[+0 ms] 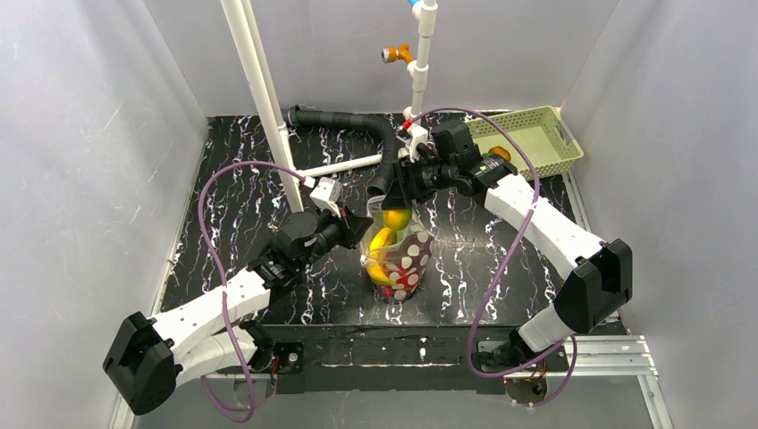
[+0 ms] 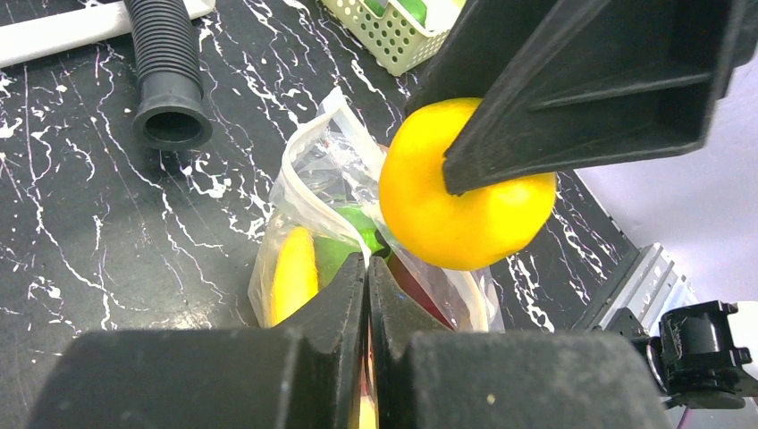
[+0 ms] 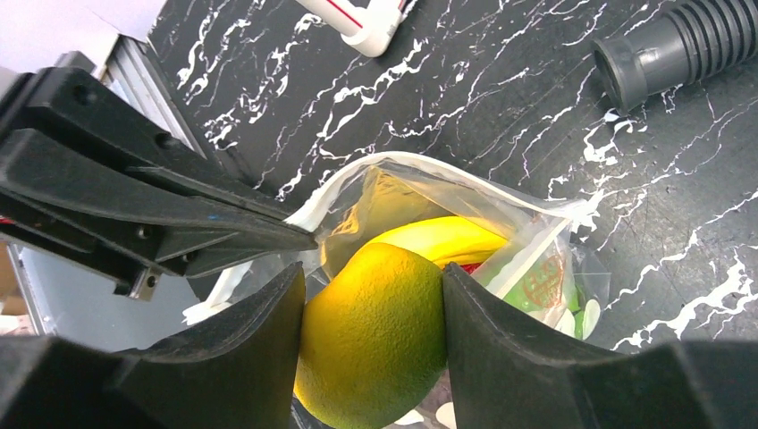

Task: Open the zip-top bag and remove the fake food
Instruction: Pick up the fake fruit from the zipper food storage bag, then place the fake fruit in the bin, then adjust the zipper food storage bag at the center of the board, then pick up the fake fruit from the zipper food storage bag.

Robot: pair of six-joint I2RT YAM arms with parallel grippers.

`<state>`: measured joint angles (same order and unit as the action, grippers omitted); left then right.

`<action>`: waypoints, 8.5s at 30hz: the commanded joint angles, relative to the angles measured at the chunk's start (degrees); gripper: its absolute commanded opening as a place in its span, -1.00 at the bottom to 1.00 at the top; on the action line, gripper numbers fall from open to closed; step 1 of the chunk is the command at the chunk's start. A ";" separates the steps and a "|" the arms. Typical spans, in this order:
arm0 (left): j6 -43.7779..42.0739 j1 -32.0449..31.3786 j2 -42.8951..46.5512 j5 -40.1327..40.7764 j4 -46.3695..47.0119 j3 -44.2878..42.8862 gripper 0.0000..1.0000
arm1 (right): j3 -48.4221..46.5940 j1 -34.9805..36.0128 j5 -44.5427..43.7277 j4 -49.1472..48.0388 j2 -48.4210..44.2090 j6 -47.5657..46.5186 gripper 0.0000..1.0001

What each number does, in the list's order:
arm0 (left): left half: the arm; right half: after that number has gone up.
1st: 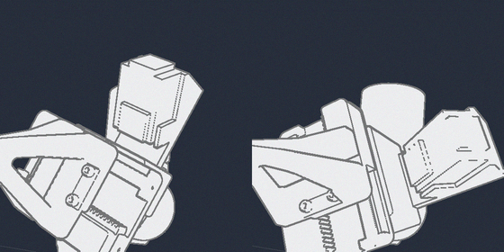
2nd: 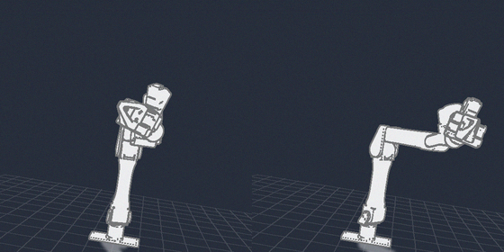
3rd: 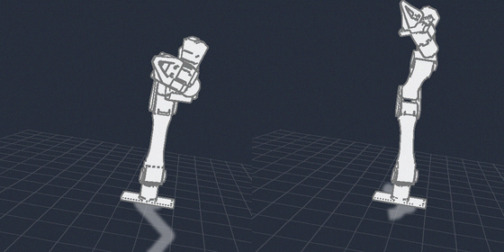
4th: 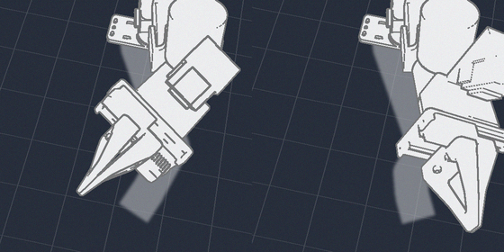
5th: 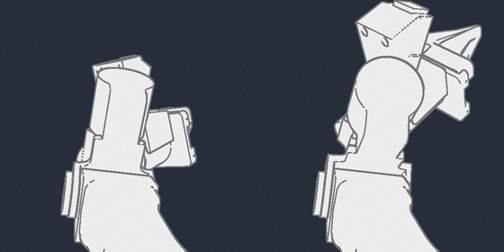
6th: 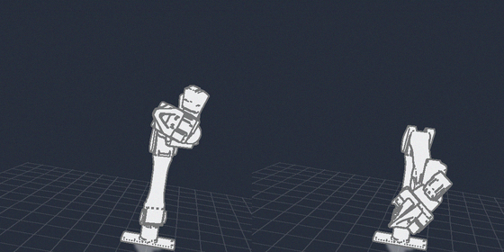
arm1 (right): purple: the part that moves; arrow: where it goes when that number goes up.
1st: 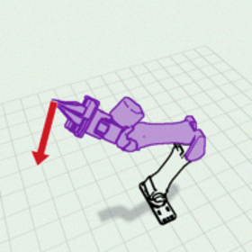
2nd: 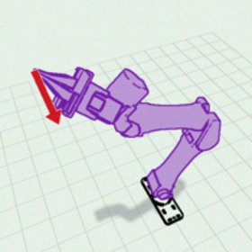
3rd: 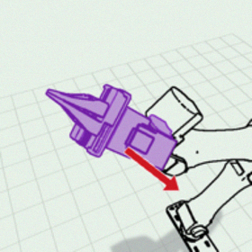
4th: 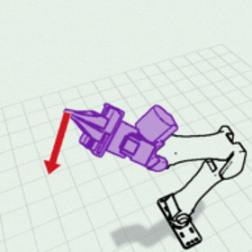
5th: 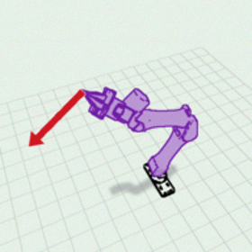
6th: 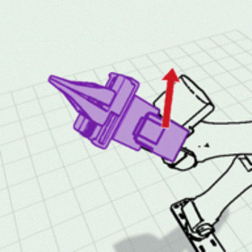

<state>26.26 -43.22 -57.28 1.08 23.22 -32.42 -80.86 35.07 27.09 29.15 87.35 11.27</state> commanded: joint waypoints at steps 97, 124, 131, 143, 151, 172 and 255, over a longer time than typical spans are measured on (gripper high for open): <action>-0.04 0.39 2.75 -1.08 -0.45 -1.31 -1.00 | -9.25 -44.21 -17.54 -16.91 20.26 9.12 0.29; 1.36 0.37 3.58 -4.91 1.92 -1.68 -1.00 | -1.75 -25.23 25.43 9.89 1.54 -20.15 0.19; 2.18 0.38 3.45 -5.72 2.68 -2.00 -1.00 | -3.23 -17.27 19.50 15.46 1.41 -20.50 0.20; 3.38 0.36 2.91 -6.79 4.04 -2.02 -1.00 | -4.51 -10.12 9.00 15.69 4.84 -16.62 0.05; 4.15 0.36 2.35 -7.35 4.90 -1.92 -1.00 | -6.82 -8.00 6.69 15.85 7.57 -14.91 -0.02; 2.75 0.36 4.04 -5.83 2.89 -1.67 -1.00 | -6.99 -8.31 5.97 15.52 4.33 -14.96 -0.97; 3.23 -2.31 -10.12 -13.46 5.52 -10.52 -1.00 | 18.47 -2.78 3.79 -12.74 -5.05 -29.00 -0.08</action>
<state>28.80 -45.15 -68.29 -12.67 24.99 -42.81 -63.35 32.18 35.94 26.72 81.93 -21.12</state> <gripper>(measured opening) 0.009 0.458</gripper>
